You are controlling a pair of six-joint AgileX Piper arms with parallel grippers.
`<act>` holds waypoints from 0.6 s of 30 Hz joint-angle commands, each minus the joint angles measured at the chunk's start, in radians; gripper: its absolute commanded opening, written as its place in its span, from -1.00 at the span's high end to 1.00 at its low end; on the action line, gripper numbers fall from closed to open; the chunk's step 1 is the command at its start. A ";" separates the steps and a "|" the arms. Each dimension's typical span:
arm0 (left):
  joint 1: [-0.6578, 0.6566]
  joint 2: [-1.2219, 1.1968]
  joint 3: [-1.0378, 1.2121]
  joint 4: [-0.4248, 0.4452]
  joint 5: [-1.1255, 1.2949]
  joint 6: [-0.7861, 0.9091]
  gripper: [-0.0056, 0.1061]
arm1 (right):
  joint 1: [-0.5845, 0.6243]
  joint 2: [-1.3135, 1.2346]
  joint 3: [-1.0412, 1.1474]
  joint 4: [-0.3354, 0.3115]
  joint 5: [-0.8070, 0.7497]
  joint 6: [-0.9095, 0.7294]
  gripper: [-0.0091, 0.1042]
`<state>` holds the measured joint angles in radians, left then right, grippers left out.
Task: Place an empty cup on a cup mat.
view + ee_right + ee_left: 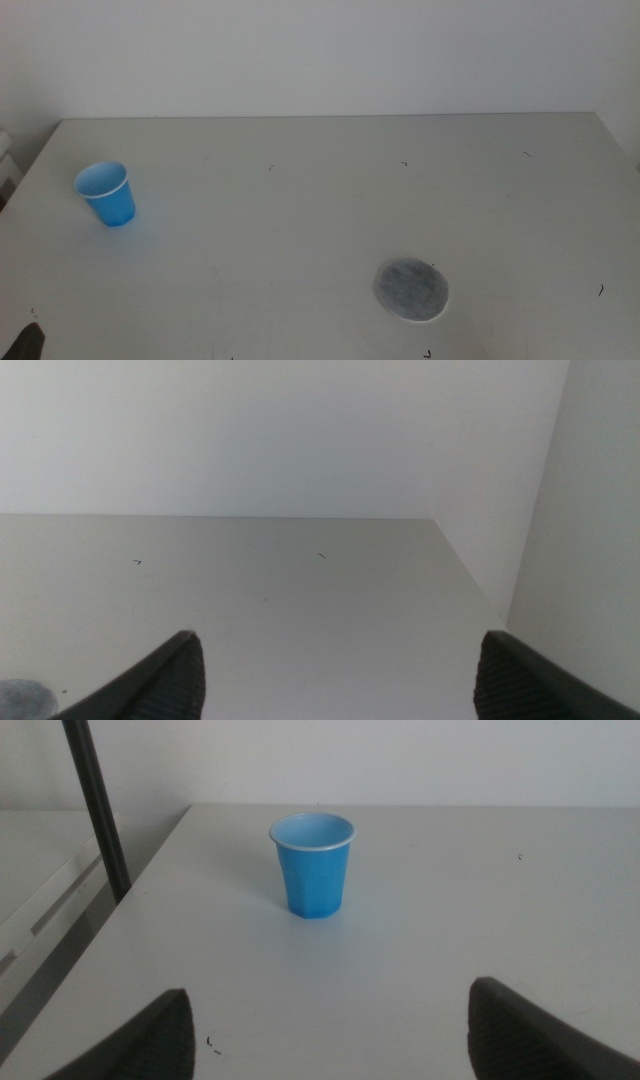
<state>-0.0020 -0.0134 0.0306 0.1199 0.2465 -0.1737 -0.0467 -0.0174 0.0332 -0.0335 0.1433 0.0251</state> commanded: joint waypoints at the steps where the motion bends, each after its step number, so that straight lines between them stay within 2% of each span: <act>1: 0.002 0.006 -0.017 -0.016 -0.080 -0.020 -0.98 | 0.002 -0.019 -0.012 -0.009 -0.077 -0.008 -0.82; 13: 0.001 0.307 -0.283 -0.022 -0.065 -0.038 -0.98 | 0.002 -0.019 -0.012 -0.009 -0.077 -0.008 -0.82; 18: 0.001 0.483 -0.455 -0.034 0.041 -0.038 -0.98 | 0.002 -0.019 -0.012 -0.009 -0.077 -0.008 -0.82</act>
<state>-0.0020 0.4165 -0.3415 0.1001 0.3194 -0.2001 -0.0467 -0.0174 0.0332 -0.0335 0.1433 0.0251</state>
